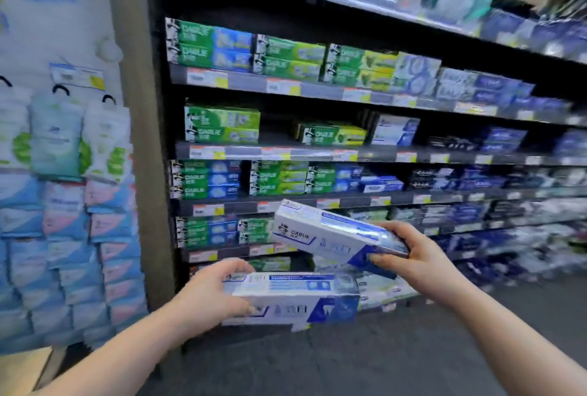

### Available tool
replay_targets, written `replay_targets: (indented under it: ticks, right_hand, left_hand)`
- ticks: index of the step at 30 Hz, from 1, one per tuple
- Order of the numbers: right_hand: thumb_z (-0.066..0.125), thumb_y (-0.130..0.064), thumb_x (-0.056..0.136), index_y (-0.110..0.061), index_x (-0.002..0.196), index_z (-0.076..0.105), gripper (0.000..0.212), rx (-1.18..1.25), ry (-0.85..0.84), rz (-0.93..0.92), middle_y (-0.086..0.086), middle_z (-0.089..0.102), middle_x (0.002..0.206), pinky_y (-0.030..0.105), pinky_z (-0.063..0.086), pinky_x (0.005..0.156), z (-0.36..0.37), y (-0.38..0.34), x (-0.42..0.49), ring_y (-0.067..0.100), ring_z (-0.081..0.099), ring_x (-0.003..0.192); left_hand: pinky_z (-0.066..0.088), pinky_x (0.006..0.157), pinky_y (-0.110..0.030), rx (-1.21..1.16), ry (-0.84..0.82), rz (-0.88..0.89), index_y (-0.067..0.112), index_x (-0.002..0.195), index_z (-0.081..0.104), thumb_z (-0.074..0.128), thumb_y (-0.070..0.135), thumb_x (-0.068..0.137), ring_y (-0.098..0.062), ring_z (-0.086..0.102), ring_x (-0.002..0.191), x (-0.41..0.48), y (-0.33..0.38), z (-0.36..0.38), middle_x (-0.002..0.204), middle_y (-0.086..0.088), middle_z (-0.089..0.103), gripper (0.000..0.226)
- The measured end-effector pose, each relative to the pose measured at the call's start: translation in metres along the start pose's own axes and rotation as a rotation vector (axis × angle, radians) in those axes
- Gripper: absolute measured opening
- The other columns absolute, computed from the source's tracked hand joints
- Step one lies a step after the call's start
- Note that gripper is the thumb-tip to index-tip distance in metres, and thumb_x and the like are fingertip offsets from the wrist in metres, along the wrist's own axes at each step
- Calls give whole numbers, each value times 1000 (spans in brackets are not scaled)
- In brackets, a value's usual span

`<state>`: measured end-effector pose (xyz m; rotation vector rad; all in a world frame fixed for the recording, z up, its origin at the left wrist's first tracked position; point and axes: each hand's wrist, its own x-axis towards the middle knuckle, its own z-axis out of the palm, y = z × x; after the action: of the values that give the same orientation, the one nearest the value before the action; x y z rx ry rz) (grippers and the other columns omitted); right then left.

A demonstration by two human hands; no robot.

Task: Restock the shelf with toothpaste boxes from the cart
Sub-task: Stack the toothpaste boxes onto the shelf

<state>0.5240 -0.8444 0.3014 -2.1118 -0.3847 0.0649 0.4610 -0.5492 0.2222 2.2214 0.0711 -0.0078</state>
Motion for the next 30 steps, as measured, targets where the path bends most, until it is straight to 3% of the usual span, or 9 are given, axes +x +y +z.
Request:
replay_targets:
  ticks: [4,9,11,14,19,22,25,28,30]
  right_hand:
    - [70,-10,79,-29,105,55,35,42,132,45,-5,63,99,10,45,50,-56,26,-22,-4,61,69]
    - [74,-12,75,-34,97,57,36,52,274,113,-4,65,104,32,54,77,-110,61,-35,12,63,89]
    - [73,-12,75,-34,96,57,34,44,305,125,-4,66,104,31,52,81,-128,75,-31,12,63,89]
    - [73,-12,75,-35,97,58,35,64,335,147,-4,67,104,27,50,77,-150,96,-16,11,64,89]
    - [75,-15,74,-36,100,59,37,58,339,170,-4,68,105,42,53,87,-181,131,42,15,66,95]
    - [74,-15,75,-36,99,58,35,52,321,153,-4,67,106,41,54,86,-202,146,97,15,66,94]
    - [73,-16,77,-35,99,56,34,33,289,130,-5,66,105,37,54,84,-219,158,149,14,66,93]
    - [72,-17,77,-35,101,55,34,39,265,111,-7,66,105,30,55,78,-236,170,193,11,66,89]
    - [72,-16,77,-36,102,56,35,32,247,108,-6,65,105,36,55,82,-248,180,221,13,66,92]
  left_hand:
    - [46,84,-27,24,-77,70,42,87,54,79,29,52,-11,58,94,31,45,34,102,11,63,44]
    - [46,78,-21,30,-190,134,42,87,57,78,34,49,-7,59,90,69,86,77,97,13,65,43]
    - [42,71,-12,47,-230,163,42,87,55,72,44,42,0,57,89,87,99,91,98,15,63,48]
    - [43,70,-15,47,-247,173,41,90,57,68,49,37,-1,57,90,120,112,112,102,14,63,55]
    - [42,69,-11,41,-246,188,38,92,58,79,26,60,0,57,89,187,128,140,101,14,63,40]
    - [44,72,-14,22,-231,186,43,87,55,77,32,55,0,58,88,241,145,149,98,16,63,40]
    - [40,66,-6,29,-210,201,42,89,55,80,28,60,4,56,84,290,159,152,96,19,61,41]
    - [44,73,-15,40,-177,191,40,87,56,79,34,55,-3,58,86,338,171,151,97,20,61,40]
    - [42,72,-14,42,-174,182,41,87,54,79,31,58,1,57,87,364,178,153,98,21,60,39]
